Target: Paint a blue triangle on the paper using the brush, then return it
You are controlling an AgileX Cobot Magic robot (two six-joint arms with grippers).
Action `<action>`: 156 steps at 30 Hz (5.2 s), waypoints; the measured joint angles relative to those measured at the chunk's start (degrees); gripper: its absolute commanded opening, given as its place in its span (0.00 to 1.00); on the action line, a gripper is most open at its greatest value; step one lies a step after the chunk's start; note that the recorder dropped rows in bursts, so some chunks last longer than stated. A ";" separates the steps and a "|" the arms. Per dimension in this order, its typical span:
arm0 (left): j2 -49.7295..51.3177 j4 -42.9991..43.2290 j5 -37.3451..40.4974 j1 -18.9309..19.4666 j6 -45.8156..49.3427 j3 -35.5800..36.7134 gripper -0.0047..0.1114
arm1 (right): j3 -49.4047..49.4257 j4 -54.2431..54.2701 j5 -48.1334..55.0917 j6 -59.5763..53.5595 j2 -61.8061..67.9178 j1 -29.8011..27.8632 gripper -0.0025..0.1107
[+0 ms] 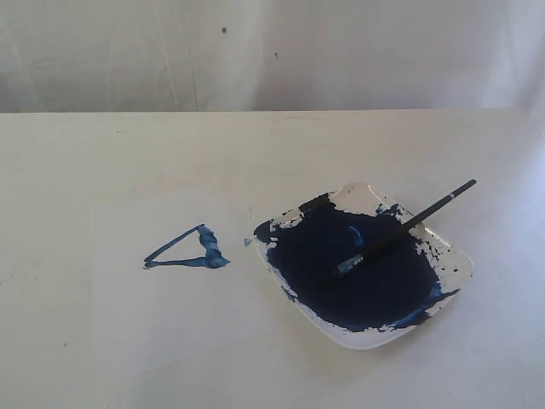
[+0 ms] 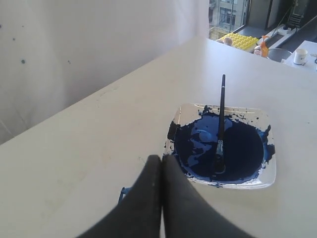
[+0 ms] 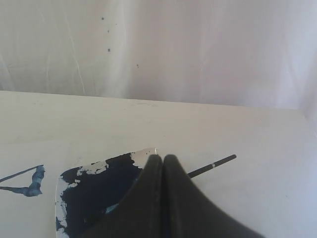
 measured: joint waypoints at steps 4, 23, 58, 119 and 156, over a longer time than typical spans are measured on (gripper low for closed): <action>0.00 0.00 0.10 0.00 0.00 0.00 0.04 | 0.00 0.00 0.00 0.00 0.00 0.00 0.02; 0.00 0.00 0.10 0.00 0.00 0.00 0.04 | 0.11 0.00 0.04 0.00 -0.28 0.00 0.02; 0.00 -0.04 0.22 0.00 0.00 0.00 0.04 | 26.43 -8.14 -11.76 0.21 -10.41 -10.86 0.02; 0.00 -0.04 0.22 0.00 0.00 0.00 0.04 | 26.43 -12.37 -11.86 7.31 -10.41 -0.20 0.02; -28.04 -1.12 -0.90 0.00 0.00 21.18 0.04 | 26.43 -12.37 -11.76 7.31 -10.41 -0.20 0.02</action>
